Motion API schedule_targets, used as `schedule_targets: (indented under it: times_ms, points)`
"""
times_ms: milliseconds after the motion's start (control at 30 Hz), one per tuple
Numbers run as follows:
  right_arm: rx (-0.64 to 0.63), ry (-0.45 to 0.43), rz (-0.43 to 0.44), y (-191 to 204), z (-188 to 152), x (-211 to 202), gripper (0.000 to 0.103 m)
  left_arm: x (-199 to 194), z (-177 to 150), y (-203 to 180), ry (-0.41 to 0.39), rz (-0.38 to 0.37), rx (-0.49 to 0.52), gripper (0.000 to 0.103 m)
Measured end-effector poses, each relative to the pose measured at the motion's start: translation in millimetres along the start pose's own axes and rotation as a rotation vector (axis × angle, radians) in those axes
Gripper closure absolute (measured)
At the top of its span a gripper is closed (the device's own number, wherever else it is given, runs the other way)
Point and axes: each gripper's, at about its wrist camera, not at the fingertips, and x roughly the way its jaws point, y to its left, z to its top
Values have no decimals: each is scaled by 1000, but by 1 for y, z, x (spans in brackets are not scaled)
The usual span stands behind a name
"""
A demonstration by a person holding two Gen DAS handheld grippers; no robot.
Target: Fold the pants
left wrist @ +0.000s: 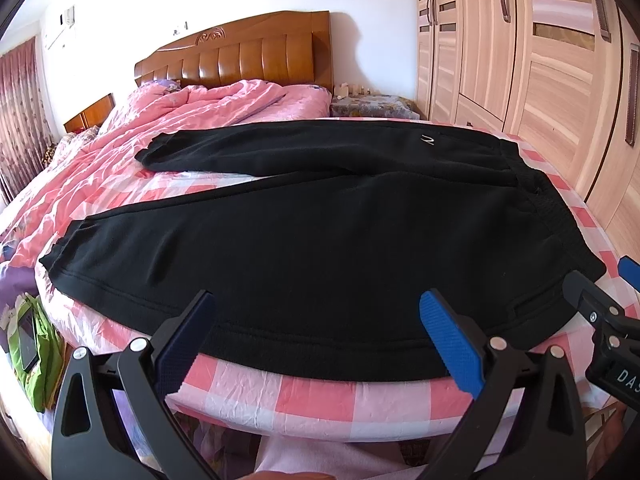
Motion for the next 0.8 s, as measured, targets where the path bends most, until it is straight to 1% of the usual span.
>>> schedule_targets:
  times_ms: [167, 233, 333, 400, 467, 533, 567, 600, 667, 700, 733, 767, 800]
  points:
    - [-14, 14, 17, -3, 1, 9, 4, 8, -3, 4, 30, -10, -7, 1]
    - [-29, 21, 41, -6, 3, 17, 4, 16, -2, 4, 52, -16, -5, 1]
    - [-54, 20, 67, -12, 15, 31, 4, 28, 2, 6, 73, -42, 5, 1]
    - [-77, 7, 87, -20, 32, 42, 4, 38, 12, 6, 79, -65, 33, 1]
    - [-87, -11, 114, -33, 58, 57, 4, 50, 27, 5, 93, -65, 88, 1]
    - [-72, -15, 142, -49, 87, 75, 4, 62, 47, 9, 104, -27, 122, 1]
    - [-62, -16, 156, -60, 106, 88, 4, 72, 63, 15, 127, -8, 123, 1]
    - [-55, -16, 171, -70, 125, 102, 4, 83, 79, 22, 141, -12, 113, 1]
    - [-59, -20, 204, -88, 158, 134, 4, 101, 105, 34, 149, 0, 94, 1]
    - [-60, -9, 216, -96, 173, 154, 4, 115, 122, 42, 144, 37, 91, 1]
    - [-54, 12, 225, -105, 187, 175, 4, 129, 134, 48, 157, 65, 94, 1]
    - [-30, 58, 237, -117, 203, 206, 4, 144, 145, 53, 194, 71, 96, 1]
    - [-9, 105, 243, -126, 212, 230, 4, 159, 153, 58, 242, 51, 89, 2]
